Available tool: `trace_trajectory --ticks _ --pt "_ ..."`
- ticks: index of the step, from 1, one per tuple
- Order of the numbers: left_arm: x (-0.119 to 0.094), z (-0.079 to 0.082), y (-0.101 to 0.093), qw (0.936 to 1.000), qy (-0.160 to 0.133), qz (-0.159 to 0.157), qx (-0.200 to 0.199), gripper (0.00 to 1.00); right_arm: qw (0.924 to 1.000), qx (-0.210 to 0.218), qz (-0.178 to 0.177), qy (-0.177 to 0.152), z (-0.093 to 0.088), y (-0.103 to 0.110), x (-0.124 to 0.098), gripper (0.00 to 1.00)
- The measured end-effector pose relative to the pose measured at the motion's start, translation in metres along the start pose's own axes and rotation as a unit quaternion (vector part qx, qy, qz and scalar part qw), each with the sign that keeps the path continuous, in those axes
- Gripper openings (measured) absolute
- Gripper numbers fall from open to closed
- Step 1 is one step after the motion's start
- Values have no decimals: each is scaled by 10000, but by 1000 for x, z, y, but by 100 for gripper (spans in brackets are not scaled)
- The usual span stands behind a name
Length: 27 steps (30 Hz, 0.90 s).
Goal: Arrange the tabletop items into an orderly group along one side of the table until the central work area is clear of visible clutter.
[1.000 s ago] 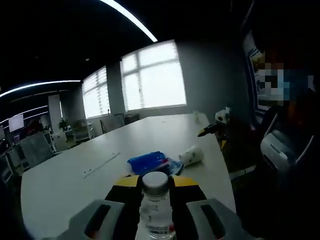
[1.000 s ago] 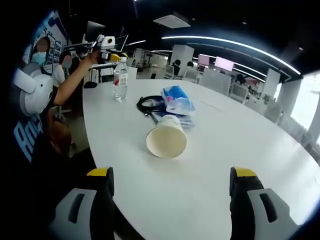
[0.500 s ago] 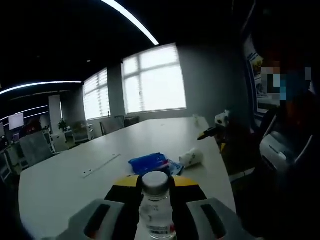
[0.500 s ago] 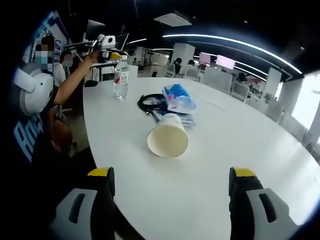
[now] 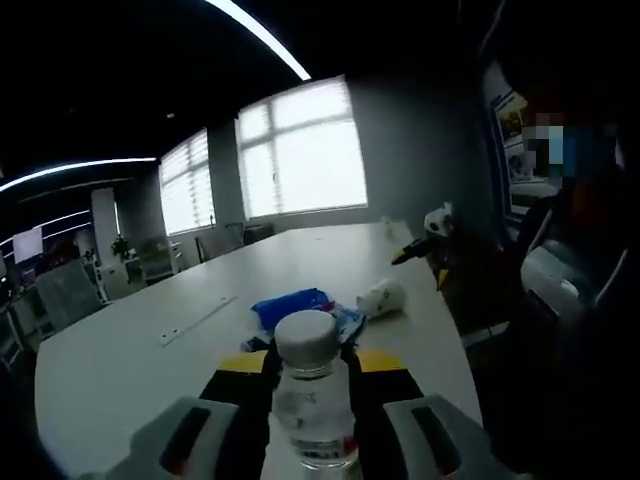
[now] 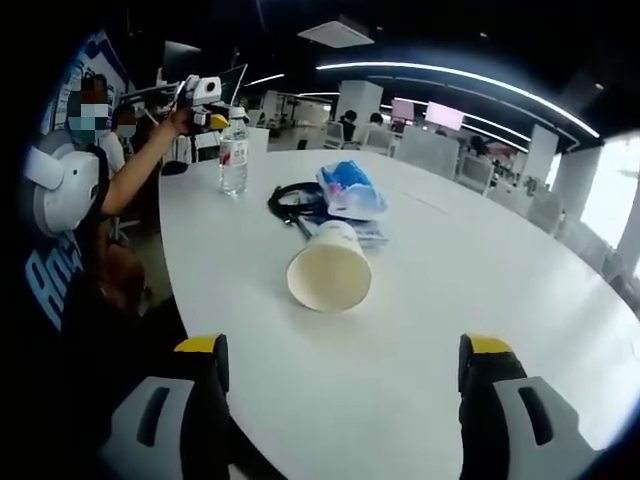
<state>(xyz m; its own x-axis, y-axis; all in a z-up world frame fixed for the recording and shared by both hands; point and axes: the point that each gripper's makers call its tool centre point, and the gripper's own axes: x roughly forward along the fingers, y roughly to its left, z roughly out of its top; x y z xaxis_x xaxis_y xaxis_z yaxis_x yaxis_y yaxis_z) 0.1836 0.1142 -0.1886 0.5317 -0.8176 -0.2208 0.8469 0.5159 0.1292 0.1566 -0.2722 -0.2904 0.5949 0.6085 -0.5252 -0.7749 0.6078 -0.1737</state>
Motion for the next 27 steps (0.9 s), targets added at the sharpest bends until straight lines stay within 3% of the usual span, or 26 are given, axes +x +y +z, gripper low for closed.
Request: trace_trajectory --ticks 6,15,27 --pt "4 10 3 9996 -263 -26 -50 29 10000 18 -9 32 -2 -1 3 92" --pt "14 11 1 9986 -472 -149 -206 26 10000 69 -42 49 -7 -1 1 91" --pt "15 13 2 9974 -621 9 -373 24 9999 89 -23 67 -10 1 1 91"
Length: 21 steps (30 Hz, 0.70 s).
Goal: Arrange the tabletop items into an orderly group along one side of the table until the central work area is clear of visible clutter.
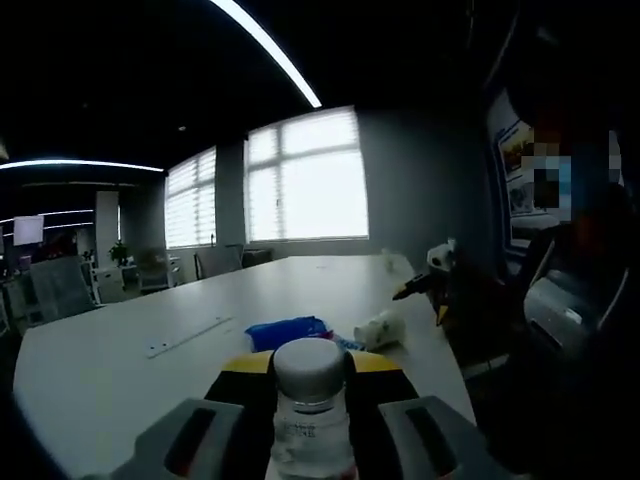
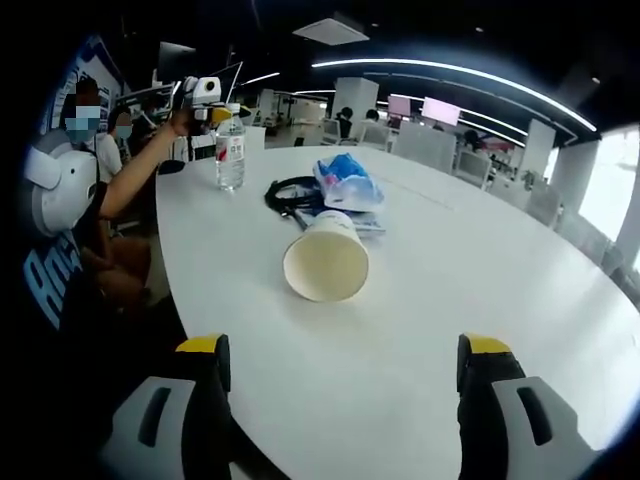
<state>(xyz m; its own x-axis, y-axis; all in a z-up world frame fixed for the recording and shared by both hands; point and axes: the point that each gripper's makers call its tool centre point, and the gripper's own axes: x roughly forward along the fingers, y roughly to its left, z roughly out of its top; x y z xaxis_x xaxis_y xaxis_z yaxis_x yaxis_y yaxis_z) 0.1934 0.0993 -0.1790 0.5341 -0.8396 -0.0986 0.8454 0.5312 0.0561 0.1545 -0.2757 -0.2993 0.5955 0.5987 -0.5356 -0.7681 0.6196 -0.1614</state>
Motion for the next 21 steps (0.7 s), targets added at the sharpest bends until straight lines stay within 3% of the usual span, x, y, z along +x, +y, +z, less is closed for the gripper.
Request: trace_trajectory --ticks 21 --pt "3 3 3 9999 -86 -78 -3 22 10000 71 -51 -14 -3 -4 -4 91"
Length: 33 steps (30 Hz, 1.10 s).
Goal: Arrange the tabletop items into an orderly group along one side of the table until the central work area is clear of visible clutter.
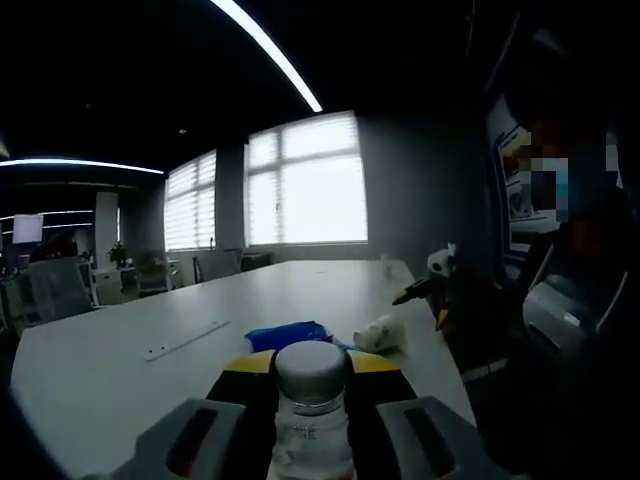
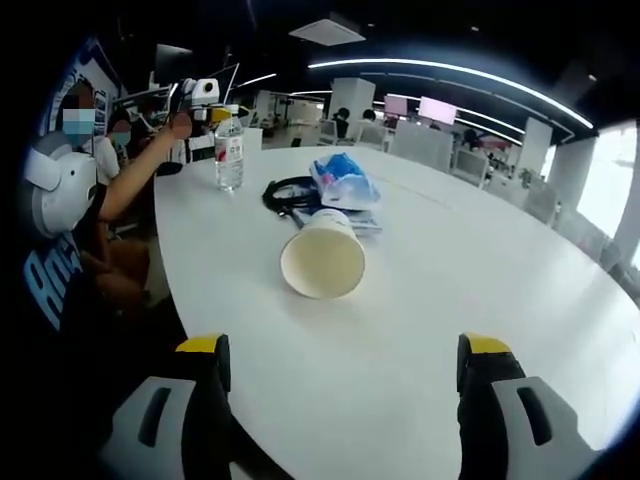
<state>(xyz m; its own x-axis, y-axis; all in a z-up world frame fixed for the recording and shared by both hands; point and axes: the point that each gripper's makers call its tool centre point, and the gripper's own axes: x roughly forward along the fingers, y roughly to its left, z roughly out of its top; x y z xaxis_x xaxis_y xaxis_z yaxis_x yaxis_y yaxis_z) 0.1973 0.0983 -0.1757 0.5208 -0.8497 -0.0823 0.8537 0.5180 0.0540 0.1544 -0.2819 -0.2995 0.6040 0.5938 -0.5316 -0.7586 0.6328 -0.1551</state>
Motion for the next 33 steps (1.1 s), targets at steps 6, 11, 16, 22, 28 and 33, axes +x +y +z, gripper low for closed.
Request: trace_trajectory --ticks 6,11,16,22,28,33 --pt "4 1 5 9999 -29 -124 -34 22 10000 34 -24 -38 -1 -1 -2 91" --pt "7 6 13 9999 -18 -107 -18 22 10000 46 -50 -26 -2 -3 -4 91" --pt "10 12 21 9998 64 -169 82 22 9999 59 -71 -53 -1 -4 -6 91" --pt "13 17 31 9994 -21 -352 24 22 9998 123 -112 -56 -6 -5 -7 91" --pt "13 19 47 9989 -160 -447 -40 22 9997 176 -184 -25 -10 -6 -12 91" --pt "15 19 56 9985 -181 -516 8 22 9994 177 -285 -22 -9 -10 -20 91"
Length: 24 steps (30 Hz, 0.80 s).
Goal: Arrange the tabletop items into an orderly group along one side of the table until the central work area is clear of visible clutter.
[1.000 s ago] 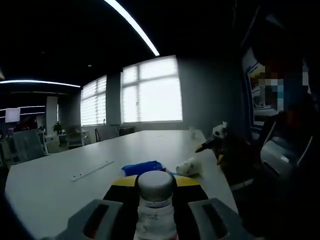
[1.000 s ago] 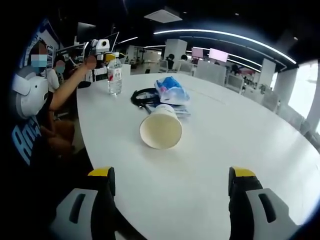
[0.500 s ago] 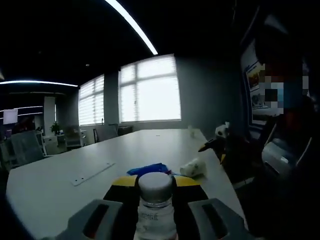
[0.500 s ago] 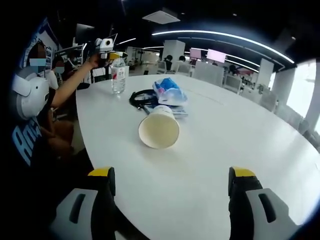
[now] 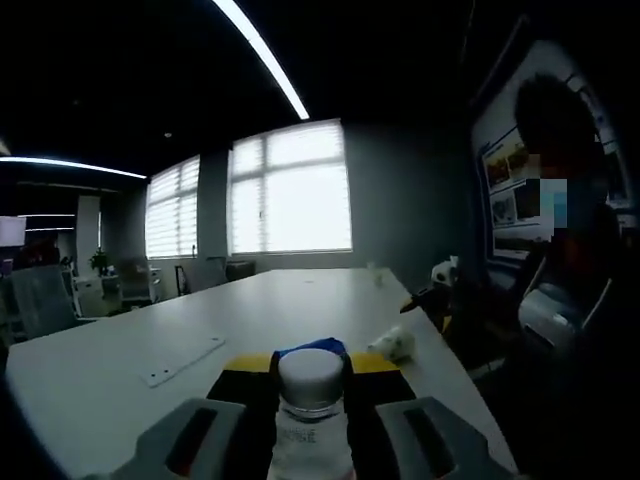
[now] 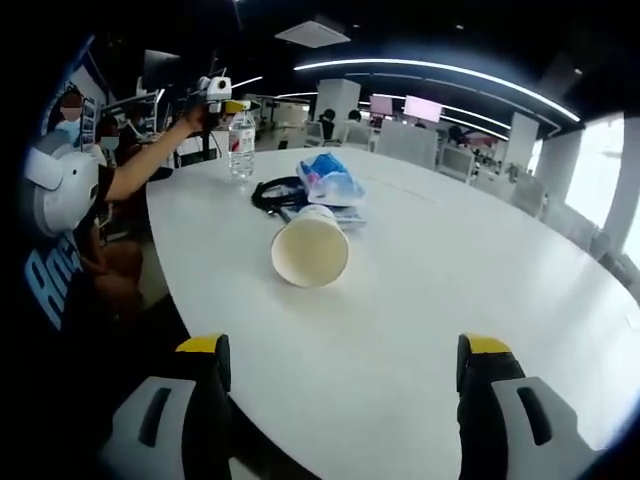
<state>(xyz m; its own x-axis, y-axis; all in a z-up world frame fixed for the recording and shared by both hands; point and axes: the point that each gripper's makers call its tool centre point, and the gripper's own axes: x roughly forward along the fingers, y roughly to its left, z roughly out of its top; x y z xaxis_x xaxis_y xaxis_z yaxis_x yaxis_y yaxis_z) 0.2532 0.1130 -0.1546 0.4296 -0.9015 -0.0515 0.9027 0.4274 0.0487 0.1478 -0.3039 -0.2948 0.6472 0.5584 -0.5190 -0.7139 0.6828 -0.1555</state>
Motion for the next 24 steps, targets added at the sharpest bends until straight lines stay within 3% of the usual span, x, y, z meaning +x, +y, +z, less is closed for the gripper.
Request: trace_trajectory --ticks 8,15,17,24 --pt "-4 -8 19 10000 -2 -22 -50 22 9999 13 -107 6 1 -3 -6 91" --pt "-7 -17 20 9999 97 -87 -101 22 9999 3 -137 10 2 -3 -6 91" --pt "-11 -16 29 9998 50 -87 -155 22 9999 12 -144 16 2 -3 -6 91" --pt "-11 -16 31 9993 -17 -268 -268 22 9998 34 -174 15 1 -4 -5 91"
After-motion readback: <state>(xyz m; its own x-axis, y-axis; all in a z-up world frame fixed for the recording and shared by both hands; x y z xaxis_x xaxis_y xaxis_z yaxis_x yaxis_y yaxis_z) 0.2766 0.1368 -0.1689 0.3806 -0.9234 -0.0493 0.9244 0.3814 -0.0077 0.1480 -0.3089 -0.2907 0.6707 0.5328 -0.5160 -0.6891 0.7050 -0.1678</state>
